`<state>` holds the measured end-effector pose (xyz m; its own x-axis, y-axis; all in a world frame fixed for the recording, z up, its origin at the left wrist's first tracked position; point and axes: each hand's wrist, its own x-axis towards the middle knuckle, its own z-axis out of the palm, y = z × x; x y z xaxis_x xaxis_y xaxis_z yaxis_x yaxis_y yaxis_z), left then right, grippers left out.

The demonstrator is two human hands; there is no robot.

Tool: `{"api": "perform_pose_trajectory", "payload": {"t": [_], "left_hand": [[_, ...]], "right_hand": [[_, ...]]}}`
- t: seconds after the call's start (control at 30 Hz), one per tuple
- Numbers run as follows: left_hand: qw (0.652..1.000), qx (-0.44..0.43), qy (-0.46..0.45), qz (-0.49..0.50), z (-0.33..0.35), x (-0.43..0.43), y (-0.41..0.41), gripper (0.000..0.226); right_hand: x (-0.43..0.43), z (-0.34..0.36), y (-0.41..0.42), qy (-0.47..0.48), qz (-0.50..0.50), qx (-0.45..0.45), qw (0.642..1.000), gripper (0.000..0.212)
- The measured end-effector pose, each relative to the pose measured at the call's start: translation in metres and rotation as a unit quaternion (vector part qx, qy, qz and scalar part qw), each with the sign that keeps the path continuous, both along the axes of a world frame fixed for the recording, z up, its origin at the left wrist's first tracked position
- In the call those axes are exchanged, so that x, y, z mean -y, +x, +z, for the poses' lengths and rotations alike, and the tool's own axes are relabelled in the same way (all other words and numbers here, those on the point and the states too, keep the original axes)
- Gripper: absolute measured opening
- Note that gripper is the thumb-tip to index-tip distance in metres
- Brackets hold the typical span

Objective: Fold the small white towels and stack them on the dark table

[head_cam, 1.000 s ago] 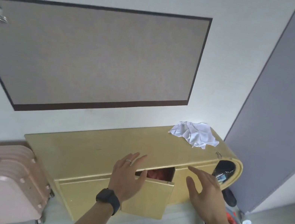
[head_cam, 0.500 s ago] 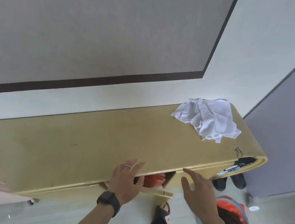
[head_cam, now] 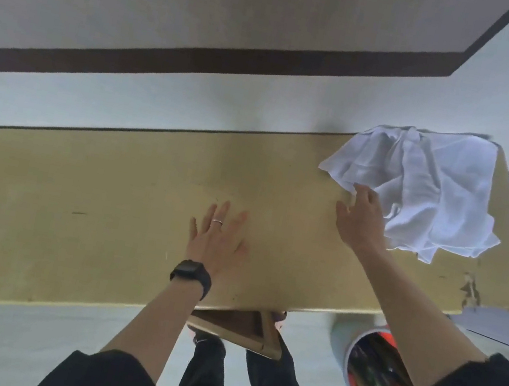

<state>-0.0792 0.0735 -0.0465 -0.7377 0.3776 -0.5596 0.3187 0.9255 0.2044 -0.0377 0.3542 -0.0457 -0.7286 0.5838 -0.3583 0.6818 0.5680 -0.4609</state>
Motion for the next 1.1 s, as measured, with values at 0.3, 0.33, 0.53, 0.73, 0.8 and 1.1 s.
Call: {"api": "perform_pose_trajectory", "payload": {"t": [0.3,0.33,0.53,0.73,0.8,1.1], "left_hand": [[0.997,0.059,-0.049,0.021,-0.035,0.015,-0.004,0.071],[0.997,0.058,-0.052,0.017,-0.036,0.015,-0.004,0.071],[0.997,0.066,-0.047,0.002,-0.033,0.017,-0.007,0.072],[0.991,0.126,-0.034,-0.001,-0.002,0.026,-0.022,0.07],[0.994,0.108,0.006,0.033,0.029,0.027,-0.026,0.063],[0.962,-0.018,0.269,0.049,0.167,0.045,-0.003,0.061]], "right_hand": [[-0.01,-0.04,-0.026,0.074,0.004,-0.016,0.997,0.018],[-0.009,-0.042,-0.024,0.087,0.017,-0.028,0.996,0.017],[-0.003,-0.021,-0.015,0.139,0.034,-0.141,0.98,0.015],[0.02,0.057,-0.011,0.118,-0.007,-0.283,0.952,0.015],[0.036,0.093,-0.011,0.108,0.016,-0.312,0.944,0.011],[0.129,0.19,0.008,-0.211,0.098,-0.119,0.965,0.008]]}}
